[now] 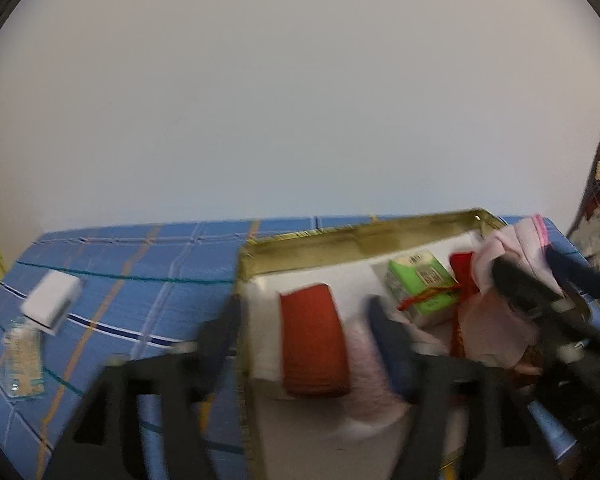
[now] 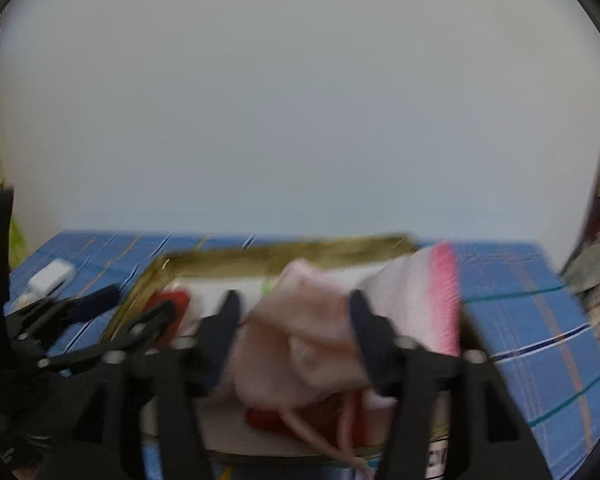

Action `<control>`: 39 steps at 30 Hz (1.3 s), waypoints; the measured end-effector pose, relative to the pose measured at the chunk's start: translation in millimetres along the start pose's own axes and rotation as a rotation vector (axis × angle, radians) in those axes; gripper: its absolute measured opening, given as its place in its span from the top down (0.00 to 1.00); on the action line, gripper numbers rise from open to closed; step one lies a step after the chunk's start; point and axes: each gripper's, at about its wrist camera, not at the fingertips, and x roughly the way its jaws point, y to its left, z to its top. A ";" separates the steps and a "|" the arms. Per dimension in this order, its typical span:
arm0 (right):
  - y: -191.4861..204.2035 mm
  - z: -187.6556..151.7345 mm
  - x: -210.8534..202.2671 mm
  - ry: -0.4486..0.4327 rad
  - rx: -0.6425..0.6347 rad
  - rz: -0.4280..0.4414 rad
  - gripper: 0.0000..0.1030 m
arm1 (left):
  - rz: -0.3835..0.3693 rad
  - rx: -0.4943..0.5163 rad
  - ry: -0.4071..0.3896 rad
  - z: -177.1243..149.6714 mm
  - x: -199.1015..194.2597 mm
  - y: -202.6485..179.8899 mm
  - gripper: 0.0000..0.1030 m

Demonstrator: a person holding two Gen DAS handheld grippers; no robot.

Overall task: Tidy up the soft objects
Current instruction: 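Open both tools to drop the red cylinder and pink cloth into the tin, then move both tools away from the tin toward the white sponge and cotton swabs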

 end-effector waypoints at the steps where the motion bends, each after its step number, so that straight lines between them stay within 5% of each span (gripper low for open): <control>1: -1.7 1.7 -7.7 -0.031 0.011 -0.004 0.22 | 0.007 -0.003 -0.038 -0.9 -7.0 2.4 0.16; 5: -16.1 1.7 -35.1 -0.175 0.089 -0.073 0.00 | 0.017 -0.003 -0.109 -3.6 -22.6 5.2 0.14; 12: -16.4 -3.1 -37.5 -0.223 0.124 -0.129 0.00 | 0.021 -0.012 -0.152 -9.0 -35.7 10.6 0.14; 19: 0.4 -13.3 -60.3 -0.402 0.080 -0.190 0.00 | 0.034 -0.002 -0.171 -11.5 -40.6 15.0 0.14; 39: 3.9 -17.2 -66.5 -0.374 0.129 -0.260 0.00 | 0.038 -0.033 -0.177 -21.4 -52.4 39.4 0.14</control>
